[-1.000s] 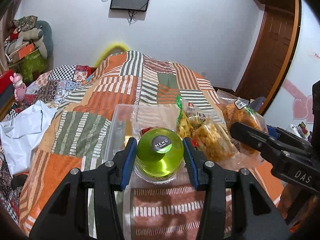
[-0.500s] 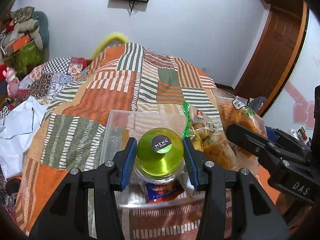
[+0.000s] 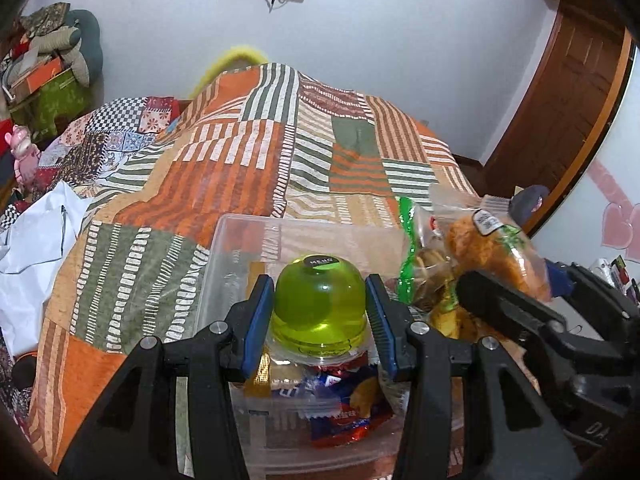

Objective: Organize snacks

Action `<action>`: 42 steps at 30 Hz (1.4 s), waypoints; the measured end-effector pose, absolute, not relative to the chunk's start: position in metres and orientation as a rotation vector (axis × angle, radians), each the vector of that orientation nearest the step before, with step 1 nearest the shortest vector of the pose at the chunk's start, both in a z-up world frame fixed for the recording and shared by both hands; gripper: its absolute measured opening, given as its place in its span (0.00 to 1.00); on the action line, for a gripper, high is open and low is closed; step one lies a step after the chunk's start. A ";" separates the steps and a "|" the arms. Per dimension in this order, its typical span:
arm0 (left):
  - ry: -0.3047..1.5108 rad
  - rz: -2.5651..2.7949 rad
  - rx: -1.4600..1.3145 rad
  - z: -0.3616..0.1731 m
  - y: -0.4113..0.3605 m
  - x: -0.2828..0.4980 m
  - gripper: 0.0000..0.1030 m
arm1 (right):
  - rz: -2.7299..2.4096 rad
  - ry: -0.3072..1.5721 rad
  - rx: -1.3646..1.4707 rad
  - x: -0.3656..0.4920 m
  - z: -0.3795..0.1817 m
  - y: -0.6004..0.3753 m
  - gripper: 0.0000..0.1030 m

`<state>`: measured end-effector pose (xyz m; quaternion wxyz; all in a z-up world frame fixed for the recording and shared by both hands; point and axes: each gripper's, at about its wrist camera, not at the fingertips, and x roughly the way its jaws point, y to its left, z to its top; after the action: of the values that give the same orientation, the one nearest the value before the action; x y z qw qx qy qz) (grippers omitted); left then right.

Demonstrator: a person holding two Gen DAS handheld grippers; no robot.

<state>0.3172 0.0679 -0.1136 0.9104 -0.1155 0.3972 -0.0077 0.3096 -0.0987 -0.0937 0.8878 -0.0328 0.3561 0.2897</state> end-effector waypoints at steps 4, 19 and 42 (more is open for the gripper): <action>0.819 -0.009 -0.243 -0.115 0.070 0.313 0.46 | 0.609 0.759 -0.072 0.310 -0.096 -0.099 0.61; 0.769 -0.003 -0.221 -0.093 0.070 0.280 0.53 | 0.607 0.735 -0.011 0.296 -0.080 -0.121 0.68; 0.349 -0.012 -0.088 0.045 0.032 0.093 0.70 | 0.604 0.411 0.049 0.166 0.016 -0.196 0.76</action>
<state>0.0928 0.0316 0.0445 0.9839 -0.0438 0.1734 -0.0058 0.1661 -0.1956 0.0158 0.9337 0.0239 0.2009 0.2955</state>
